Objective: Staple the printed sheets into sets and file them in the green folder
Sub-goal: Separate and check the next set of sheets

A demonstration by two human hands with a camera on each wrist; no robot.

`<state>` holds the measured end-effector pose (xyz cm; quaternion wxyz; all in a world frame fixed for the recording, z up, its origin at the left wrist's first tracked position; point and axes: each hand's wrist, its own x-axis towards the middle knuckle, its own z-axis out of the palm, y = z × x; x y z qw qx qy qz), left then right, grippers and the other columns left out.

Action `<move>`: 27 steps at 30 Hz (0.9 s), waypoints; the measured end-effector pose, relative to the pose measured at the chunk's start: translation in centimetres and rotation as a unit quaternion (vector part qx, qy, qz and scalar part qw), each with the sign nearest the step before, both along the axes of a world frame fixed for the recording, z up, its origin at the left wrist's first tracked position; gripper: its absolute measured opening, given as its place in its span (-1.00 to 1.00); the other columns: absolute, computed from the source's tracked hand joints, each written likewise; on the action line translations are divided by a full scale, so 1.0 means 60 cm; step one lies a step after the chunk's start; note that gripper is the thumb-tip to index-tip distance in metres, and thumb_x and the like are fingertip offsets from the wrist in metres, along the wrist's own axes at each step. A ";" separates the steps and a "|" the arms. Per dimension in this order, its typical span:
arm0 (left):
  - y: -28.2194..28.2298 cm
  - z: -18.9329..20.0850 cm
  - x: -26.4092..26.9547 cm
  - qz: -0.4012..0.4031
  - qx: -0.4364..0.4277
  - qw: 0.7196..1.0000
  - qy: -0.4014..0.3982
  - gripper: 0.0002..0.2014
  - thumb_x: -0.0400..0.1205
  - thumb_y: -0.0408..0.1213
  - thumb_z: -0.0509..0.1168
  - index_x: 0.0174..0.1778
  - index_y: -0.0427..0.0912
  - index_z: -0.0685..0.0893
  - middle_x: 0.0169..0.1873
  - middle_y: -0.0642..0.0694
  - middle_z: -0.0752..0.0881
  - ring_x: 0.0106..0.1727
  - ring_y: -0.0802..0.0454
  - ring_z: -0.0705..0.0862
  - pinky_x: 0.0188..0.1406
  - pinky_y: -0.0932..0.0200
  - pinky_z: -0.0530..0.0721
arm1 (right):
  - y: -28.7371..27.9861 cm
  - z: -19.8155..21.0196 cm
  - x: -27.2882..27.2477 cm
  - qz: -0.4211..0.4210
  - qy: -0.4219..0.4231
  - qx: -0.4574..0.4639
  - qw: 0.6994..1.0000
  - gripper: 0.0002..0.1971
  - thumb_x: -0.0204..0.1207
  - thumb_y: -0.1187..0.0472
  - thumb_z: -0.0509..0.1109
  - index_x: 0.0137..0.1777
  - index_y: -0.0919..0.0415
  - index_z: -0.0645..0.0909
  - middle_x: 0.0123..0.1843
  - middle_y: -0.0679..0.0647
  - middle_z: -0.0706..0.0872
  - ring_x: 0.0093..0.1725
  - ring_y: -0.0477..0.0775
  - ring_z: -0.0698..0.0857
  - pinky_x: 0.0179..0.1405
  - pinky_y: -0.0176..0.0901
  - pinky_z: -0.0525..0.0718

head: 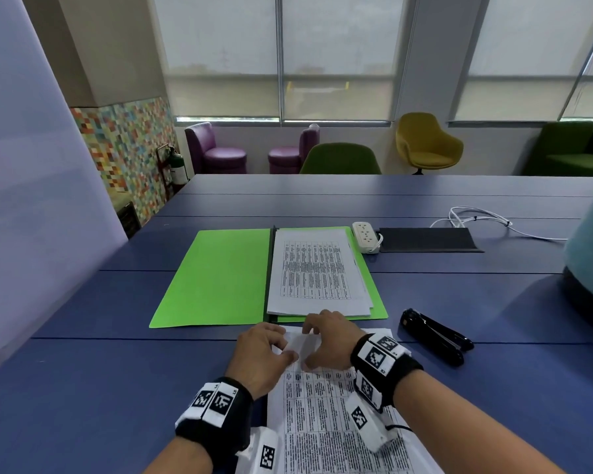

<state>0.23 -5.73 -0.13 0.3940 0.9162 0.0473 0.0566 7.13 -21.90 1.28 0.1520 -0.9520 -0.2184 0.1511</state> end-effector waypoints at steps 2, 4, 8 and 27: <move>0.002 0.000 0.002 0.002 -0.009 1.000 0.004 -0.90 0.41 -0.21 0.59 -0.37 -0.05 0.81 0.09 0.14 0.68 0.09 0.18 0.66 0.12 0.21 0.63 | 0.000 -0.001 0.001 0.005 -0.005 0.001 1.000 -0.37 0.26 -0.08 0.66 0.30 -0.01 0.54 0.26 0.06 0.57 0.28 0.11 0.50 0.19 0.03 0.57; 0.006 0.000 0.002 0.003 -0.019 1.000 0.011 -0.87 0.40 -0.19 0.60 -0.41 -0.02 0.79 0.17 0.13 0.66 0.09 0.15 0.66 0.16 0.12 0.66 | -0.001 -0.001 0.002 0.013 -0.007 0.015 1.000 -0.37 0.27 -0.07 0.66 0.33 -0.03 0.55 0.26 0.05 0.56 0.29 0.10 0.50 0.21 0.03 0.58; 0.008 -0.002 -0.002 -0.015 -0.027 0.999 0.028 -0.91 0.39 -0.17 0.60 -0.38 0.00 0.83 0.37 0.13 0.54 0.28 0.09 0.61 0.30 0.09 0.59 | -0.001 0.000 0.002 0.037 -0.013 0.049 0.998 -0.58 0.36 -0.01 0.59 0.23 -0.14 0.65 0.21 0.02 0.57 0.27 0.06 0.50 0.24 0.04 0.58; 0.028 -0.033 0.052 0.110 -0.298 0.944 0.088 -0.92 0.51 -0.44 0.48 -0.26 -0.23 0.73 -0.19 -0.37 0.81 -0.26 -0.10 0.70 -0.06 -0.20 0.77 | 0.010 -0.003 0.015 0.052 -0.032 0.072 0.996 -0.92 0.57 0.07 0.35 -0.10 0.02 0.53 -0.06 0.01 0.63 -0.05 0.13 0.64 -0.12 -0.10 0.54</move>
